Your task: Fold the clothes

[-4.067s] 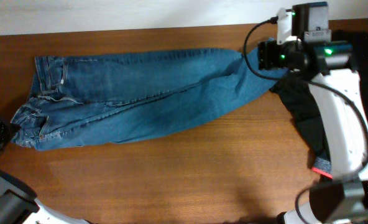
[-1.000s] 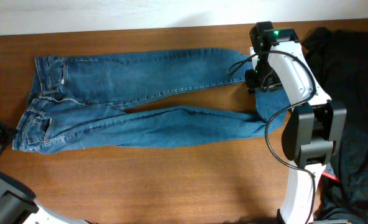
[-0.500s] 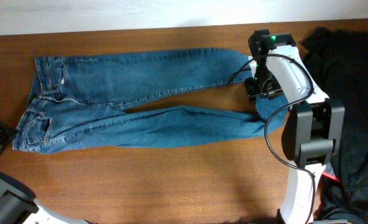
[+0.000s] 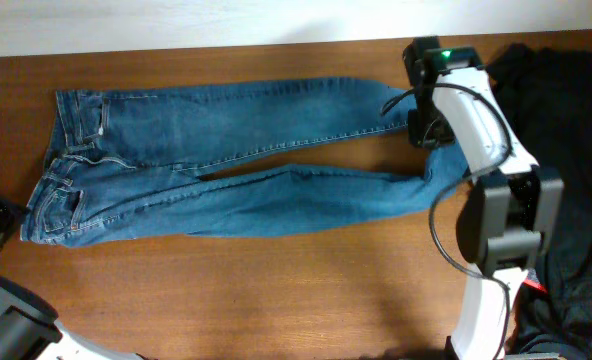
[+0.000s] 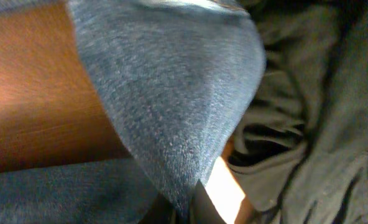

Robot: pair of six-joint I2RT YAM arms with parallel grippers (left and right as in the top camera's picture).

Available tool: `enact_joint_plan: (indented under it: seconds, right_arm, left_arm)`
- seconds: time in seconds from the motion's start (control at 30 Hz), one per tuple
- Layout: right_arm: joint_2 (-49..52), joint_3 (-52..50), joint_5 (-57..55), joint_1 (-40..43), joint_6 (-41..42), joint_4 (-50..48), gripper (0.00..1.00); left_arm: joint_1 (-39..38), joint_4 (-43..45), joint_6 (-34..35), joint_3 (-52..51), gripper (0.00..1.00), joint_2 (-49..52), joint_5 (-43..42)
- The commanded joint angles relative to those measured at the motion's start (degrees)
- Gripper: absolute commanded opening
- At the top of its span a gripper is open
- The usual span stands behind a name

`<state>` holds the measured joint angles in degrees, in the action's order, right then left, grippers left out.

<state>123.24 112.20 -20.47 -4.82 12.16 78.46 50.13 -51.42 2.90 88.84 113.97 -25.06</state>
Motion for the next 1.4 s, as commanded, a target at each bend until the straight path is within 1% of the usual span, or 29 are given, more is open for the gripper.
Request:
enact_joint_plan:
  seconds: [0.0, 0.1, 0.2, 0.23, 0.3, 0.37, 0.57, 0.67, 0.73, 0.87, 0.97, 1.1, 1.2, 1.37]
  right_arm:
    - [-9.5, 3.2, -2.5, 0.1, 3.7, 0.9, 0.04]
    - [-12.3, 3.2, -2.4, 0.1, 5.2, 2.4, 0.04]
    - [-13.7, 3.2, -2.5, 0.1, 8.3, 4.4, 0.04]
    - [-13.9, 3.2, -2.3, 0.1, 8.7, 4.8, 0.04]
    - [-13.9, 3.2, -2.2, 0.1, 9.4, 5.6, 0.04]
    - [-13.9, 3.2, -2.1, 0.1, 9.4, 6.2, 0.04]
    - [-13.9, 3.2, -2.0, 0.1, 9.4, 6.2, 0.04]
    - [-13.9, 3.2, -2.1, 0.1, 9.4, 6.2, 0.04]
    - [-13.9, 3.2, -2.1, 0.1, 9.4, 6.2, 0.04]
    - [-13.9, 3.2, -2.1, 0.1, 9.4, 6.2, 0.04]
    - [-13.9, 3.2, -2.1, 0.1, 9.4, 6.2, 0.04]
    - [-13.9, 3.2, -2.1, 0.1, 9.4, 6.2, 0.04]
    - [-13.9, 3.2, -2.1, 0.1, 9.4, 6.2, 0.04]
    - [-13.9, 3.2, -2.1, 0.1, 9.4, 6.2, 0.04]
  left_arm:
    - [0.2, -0.4, 0.0, 1.5, 0.22, -1.2, -0.9]
    - [0.2, -0.5, -2.6, 1.5, 0.28, -1.2, -4.3]
    - [0.0, -0.5, -3.7, 1.5, 0.36, -1.2, -5.8]
    - [-0.2, -0.6, -4.3, 1.5, 0.4, -1.2, -5.8]
    - [-0.5, -0.7, -6.1, 1.5, 0.56, -1.2, -5.5]
    - [-0.9, -1.1, -6.9, 1.5, 0.59, -1.3, -3.8]
    - [-2.8, -2.1, -13.8, 1.5, 0.59, -1.6, 2.3]
    - [-4.8, -2.1, -18.1, 1.3, 0.59, -1.6, 10.1]
    - [-6.3, -1.5, -18.4, 1.3, 0.59, -1.6, 15.7]
    - [-8.5, 0.0, -22.1, 1.3, 0.59, -1.6, 20.8]
    - [-9.6, 1.2, -24.2, 1.3, 0.63, -1.6, 23.7]
    - [-10.6, 3.8, -24.7, 1.3, 0.64, -1.6, 28.4]
    - [-10.8, 4.5, -25.4, 1.2, 0.64, -1.4, 28.3]
    - [-11.4, 4.6, -25.4, 0.1, 0.64, -0.7, 25.4]
